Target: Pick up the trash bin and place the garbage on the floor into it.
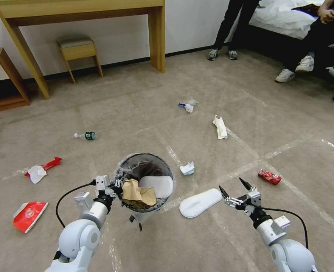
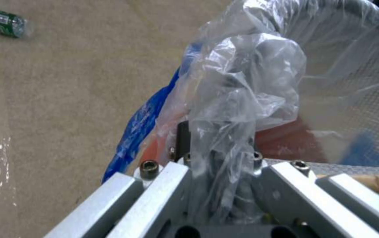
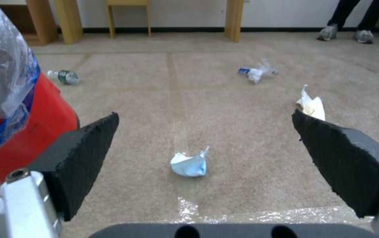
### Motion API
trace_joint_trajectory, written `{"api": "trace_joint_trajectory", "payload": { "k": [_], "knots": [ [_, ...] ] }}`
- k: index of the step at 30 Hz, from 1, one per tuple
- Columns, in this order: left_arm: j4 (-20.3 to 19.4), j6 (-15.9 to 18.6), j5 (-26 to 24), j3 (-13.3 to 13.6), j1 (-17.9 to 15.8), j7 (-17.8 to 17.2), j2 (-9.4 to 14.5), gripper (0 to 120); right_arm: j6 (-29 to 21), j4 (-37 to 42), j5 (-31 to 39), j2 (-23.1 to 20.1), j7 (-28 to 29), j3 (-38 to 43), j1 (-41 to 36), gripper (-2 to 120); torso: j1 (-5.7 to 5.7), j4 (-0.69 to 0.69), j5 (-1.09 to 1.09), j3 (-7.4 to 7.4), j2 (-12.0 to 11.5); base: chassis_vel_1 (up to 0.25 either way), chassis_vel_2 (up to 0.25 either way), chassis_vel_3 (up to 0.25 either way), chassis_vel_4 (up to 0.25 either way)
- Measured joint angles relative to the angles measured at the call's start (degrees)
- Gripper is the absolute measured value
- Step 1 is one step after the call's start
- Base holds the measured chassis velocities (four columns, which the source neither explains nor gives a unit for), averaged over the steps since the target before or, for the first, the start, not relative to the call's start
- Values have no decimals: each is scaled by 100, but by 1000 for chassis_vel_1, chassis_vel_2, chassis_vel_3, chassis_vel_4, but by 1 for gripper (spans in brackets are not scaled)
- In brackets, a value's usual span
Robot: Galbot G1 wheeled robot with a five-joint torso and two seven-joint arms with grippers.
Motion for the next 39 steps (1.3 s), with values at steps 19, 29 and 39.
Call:
{"api": "trace_joint_trajectory", "payload": {
  "k": [19,29,39],
  "knots": [
    [15,-3,-28,-15,-96,-5,14,1,20,-54,-46,-161,-48,-221,-16,100,1,0,-2,1,0,-126,130,138,-137],
    [13,-3,-68,-60,-139,-11,28,1,133,-281,-338,-279,-92,-383,121,100,4,1,1,3,-2,-245,232,228,-228],
    [39,6,-75,-62,-196,-25,-18,1,-77,-592,-971,-480,-232,-469,147,100,-1,0,0,-1,-1,2,10,-7,0]
  ]
}}
